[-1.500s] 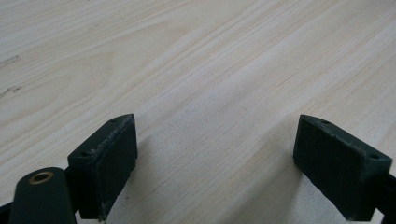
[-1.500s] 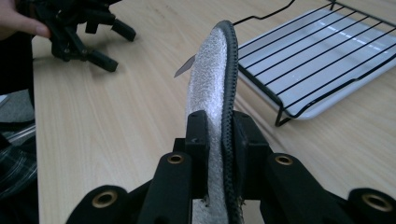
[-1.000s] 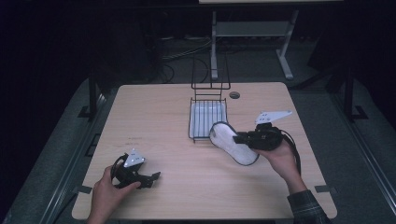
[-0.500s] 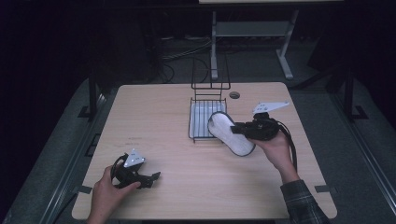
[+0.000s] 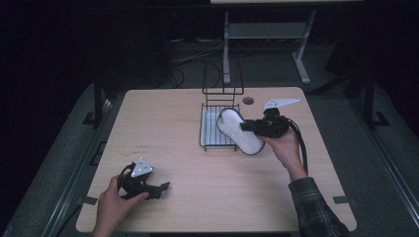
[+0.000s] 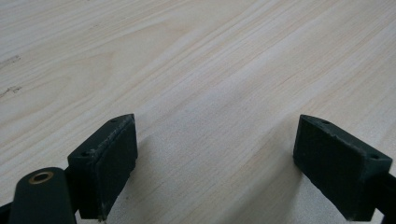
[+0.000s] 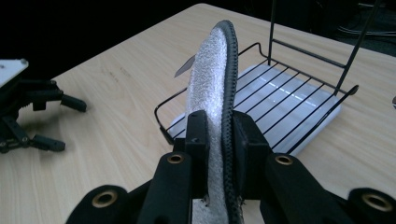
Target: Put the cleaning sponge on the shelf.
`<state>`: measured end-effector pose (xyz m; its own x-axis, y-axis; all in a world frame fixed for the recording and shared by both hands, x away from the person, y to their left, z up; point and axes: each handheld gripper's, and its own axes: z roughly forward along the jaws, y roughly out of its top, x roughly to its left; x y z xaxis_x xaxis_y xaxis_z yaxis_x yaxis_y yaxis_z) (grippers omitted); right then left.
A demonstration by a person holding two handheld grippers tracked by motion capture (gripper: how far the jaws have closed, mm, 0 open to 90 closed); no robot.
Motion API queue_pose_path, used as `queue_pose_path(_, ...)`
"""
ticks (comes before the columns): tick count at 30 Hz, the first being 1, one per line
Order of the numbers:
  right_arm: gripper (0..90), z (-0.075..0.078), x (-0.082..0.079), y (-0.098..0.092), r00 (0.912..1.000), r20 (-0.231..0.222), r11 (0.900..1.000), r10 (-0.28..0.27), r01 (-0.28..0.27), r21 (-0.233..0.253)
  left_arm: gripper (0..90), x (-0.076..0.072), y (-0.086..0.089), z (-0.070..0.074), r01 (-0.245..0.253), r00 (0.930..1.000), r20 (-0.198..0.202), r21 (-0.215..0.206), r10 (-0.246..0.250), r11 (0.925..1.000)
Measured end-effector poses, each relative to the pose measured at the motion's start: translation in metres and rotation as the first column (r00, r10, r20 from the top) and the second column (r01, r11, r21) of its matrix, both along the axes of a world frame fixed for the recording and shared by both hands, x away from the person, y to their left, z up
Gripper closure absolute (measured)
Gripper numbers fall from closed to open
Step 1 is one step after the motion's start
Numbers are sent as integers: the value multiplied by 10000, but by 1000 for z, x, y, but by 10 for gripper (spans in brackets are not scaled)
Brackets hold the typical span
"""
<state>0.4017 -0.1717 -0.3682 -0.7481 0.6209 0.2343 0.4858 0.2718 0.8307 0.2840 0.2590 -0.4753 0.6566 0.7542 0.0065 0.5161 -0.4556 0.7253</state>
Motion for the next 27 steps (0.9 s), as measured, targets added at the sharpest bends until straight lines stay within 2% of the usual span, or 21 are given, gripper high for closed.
queue_pose_path(12, 780, 4, 24, 10, 9994, -76, 9990, -349, 351, 281, 130, 0, 0, 0, -1, 10000, 1, 0, 1, 10000)
queue_pose_path(20, 779, 0, 38, 19, 9987, -208, 9978, -458, 468, 476, 129, 0, 0, 0, 0, 10000, 1, 3, 0, 10000)
queue_pose_path(24, 779, -2, 45, 24, 9981, -353, 9955, -500, 527, 793, 129, 0, 0, 0, 0, 10000, 2, 5, 0, 10000)
queue_pose_path(27, 778, -6, 50, 28, 9980, -385, 9961, -502, 528, 708, 130, 0, 0, 0, -2, 10000, 0, 1, 2, 10000)
